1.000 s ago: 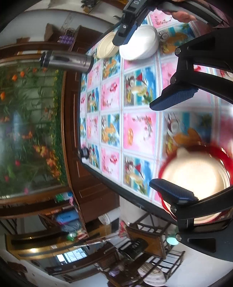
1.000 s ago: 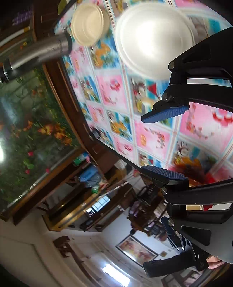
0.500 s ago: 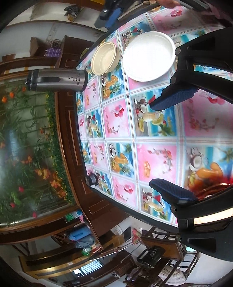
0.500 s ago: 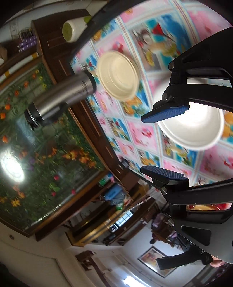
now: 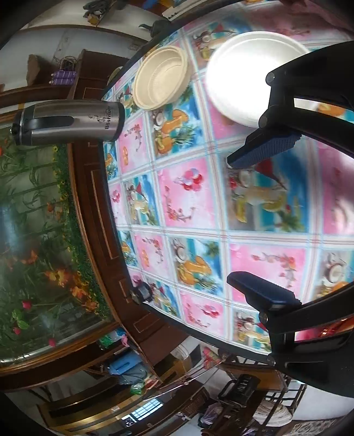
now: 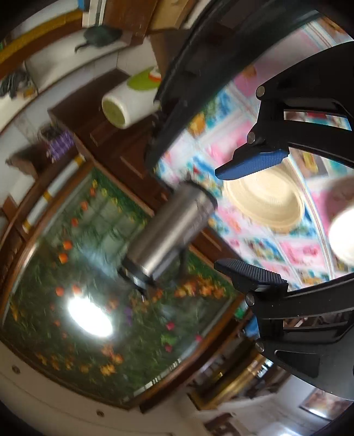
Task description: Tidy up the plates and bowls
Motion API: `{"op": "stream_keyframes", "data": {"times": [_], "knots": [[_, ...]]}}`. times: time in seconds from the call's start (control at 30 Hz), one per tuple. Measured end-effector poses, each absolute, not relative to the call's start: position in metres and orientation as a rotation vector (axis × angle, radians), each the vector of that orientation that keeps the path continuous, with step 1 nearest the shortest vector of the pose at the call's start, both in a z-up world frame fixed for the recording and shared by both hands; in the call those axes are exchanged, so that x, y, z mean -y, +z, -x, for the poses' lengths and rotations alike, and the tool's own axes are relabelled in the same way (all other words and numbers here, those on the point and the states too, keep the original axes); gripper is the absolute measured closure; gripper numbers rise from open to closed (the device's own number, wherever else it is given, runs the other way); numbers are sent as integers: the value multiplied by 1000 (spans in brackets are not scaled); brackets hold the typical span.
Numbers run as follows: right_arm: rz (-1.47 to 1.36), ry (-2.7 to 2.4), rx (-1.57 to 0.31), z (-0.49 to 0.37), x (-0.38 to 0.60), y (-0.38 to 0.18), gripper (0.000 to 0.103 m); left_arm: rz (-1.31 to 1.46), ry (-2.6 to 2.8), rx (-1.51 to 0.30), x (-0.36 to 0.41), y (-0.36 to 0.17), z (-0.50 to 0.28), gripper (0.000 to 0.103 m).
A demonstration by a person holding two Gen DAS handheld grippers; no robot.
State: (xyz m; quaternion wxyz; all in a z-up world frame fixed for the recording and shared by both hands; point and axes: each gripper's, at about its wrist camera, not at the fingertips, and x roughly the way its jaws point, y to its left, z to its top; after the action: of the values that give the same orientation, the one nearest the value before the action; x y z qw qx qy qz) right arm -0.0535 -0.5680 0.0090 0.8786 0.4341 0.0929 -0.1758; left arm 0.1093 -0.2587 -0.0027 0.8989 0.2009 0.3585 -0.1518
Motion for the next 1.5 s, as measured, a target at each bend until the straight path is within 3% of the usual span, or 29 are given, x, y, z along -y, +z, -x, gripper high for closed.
{"op": "stream_keyframes", "data": {"times": [0.33,0.73,1.17,1.5], "knots": [[-1060,-372,-297,47,595,-24,43,-495,-302,-704,310,-12,-130,25],[-1053,-314,-335,29,600,-44,43,-506,-294,-686,344,-16,-149,24],[-1105,-205,-415,11,619,-63,43,-348,-356,-1008,399,-23,-227,24],[-1175,-152,-519,-5,619,-75,43,-410,-350,-1002,444,-22,-226,24]]}}
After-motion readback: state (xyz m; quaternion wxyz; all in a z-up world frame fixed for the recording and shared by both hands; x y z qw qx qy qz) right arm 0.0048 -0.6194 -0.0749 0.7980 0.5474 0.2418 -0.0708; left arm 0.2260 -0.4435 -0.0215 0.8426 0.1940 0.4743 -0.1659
